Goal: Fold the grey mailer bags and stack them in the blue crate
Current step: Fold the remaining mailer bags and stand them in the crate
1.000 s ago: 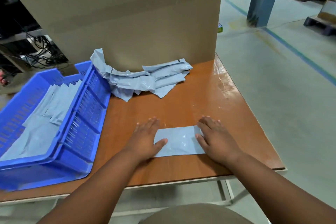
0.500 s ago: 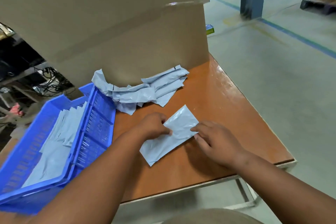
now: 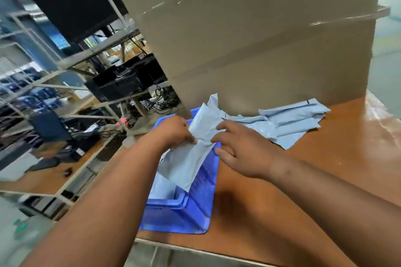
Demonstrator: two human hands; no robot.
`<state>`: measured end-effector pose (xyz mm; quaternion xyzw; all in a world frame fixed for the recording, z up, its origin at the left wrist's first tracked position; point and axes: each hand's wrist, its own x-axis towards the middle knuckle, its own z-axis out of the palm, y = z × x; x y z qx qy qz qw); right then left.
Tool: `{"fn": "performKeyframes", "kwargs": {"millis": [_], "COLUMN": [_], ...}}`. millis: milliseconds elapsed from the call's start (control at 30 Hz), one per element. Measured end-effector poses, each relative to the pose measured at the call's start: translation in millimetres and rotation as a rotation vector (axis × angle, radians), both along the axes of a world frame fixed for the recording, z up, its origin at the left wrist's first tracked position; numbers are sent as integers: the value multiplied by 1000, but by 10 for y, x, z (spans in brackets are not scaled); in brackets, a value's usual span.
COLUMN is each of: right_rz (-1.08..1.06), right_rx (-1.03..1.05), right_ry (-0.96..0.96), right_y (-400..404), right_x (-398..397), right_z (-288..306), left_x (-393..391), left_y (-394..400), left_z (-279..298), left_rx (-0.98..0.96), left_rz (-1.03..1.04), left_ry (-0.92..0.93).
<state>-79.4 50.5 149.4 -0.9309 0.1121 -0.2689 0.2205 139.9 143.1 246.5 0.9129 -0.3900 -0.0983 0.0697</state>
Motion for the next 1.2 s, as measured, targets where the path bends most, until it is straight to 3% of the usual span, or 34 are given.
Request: {"fn": "performKeyframes", "kwargs": {"millis": [233,333,467,600,733,867,1000,1100,1200], "right_rz": [130,170,171,191,237,261,250,149,200], "right_rx": [-108,-180,-215,-356,-359,-246,-218,-372,-637], "right_ry": [85,226,494,930,1311,1535,1534,1286,1358], "right_y": [554,734,869,962,1078,1133,1180,1227,1428], "right_x": [1193,1621,2113,2519,2986,3316,3469,3406,3419], "right_z": [396,500,548,480,-61,-664,-867,-924,-981], "left_x": [857,1209,1439,1589,1680,1908,2112,2264,2310], "left_y": [810,1018,1090,950,892,836,808,816,822], "left_z": [126,-5,-485,-1132,-1552,-1728,-1728,-1749,-1765], "left_rx": [-107,-101,146,369,492,551,664,764,818], "left_rz": [161,198,192,93,2,-123,-160,-143,-144], "left_ry": [40,48,34,105,243,208,239,317,343]}}
